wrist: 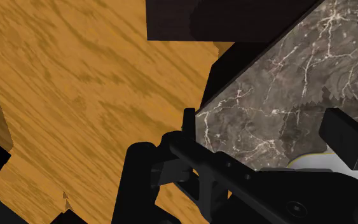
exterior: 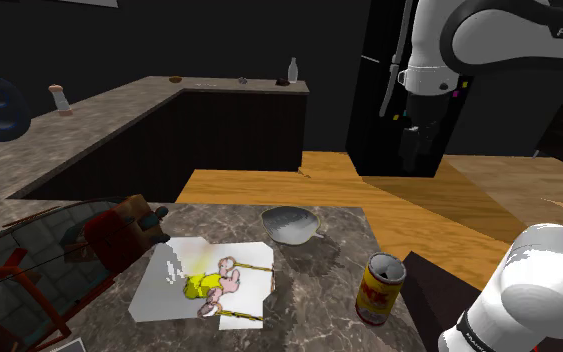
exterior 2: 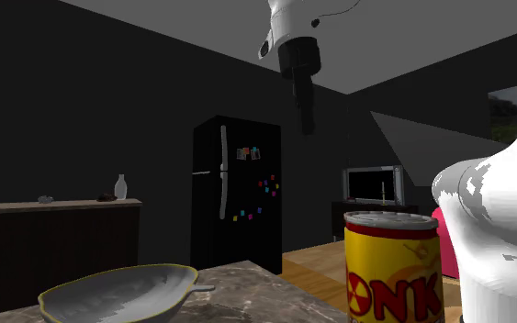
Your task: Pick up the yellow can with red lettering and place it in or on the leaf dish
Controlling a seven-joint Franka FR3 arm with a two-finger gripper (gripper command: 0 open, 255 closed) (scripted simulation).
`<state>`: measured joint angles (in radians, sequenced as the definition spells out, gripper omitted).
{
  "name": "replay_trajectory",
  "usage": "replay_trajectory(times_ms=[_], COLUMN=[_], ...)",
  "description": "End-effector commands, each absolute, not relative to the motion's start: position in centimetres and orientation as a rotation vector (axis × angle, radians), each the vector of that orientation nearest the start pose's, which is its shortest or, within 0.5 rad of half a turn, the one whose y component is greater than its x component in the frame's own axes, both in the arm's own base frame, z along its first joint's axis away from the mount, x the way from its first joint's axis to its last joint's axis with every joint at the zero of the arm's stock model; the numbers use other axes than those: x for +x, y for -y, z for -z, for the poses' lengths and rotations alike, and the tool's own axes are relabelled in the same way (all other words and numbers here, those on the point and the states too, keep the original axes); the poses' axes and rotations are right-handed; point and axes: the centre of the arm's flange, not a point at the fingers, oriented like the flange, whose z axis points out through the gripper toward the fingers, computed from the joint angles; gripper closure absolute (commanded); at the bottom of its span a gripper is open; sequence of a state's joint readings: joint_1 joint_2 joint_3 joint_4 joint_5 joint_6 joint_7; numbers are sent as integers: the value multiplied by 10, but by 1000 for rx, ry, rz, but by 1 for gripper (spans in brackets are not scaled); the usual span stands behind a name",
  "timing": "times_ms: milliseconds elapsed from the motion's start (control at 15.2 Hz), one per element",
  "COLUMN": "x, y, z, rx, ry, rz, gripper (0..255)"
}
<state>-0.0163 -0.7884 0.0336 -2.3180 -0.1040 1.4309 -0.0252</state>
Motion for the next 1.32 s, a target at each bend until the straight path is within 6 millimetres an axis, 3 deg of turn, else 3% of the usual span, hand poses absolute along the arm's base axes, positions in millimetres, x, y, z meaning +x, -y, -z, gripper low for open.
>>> replay_trajectory(times_ms=[0,1254], x=[291,226], y=[4,-198], z=[-598,-491], rx=[-3264,-3152], ry=[36,85], rz=[-164,-10], gripper=[0,0])
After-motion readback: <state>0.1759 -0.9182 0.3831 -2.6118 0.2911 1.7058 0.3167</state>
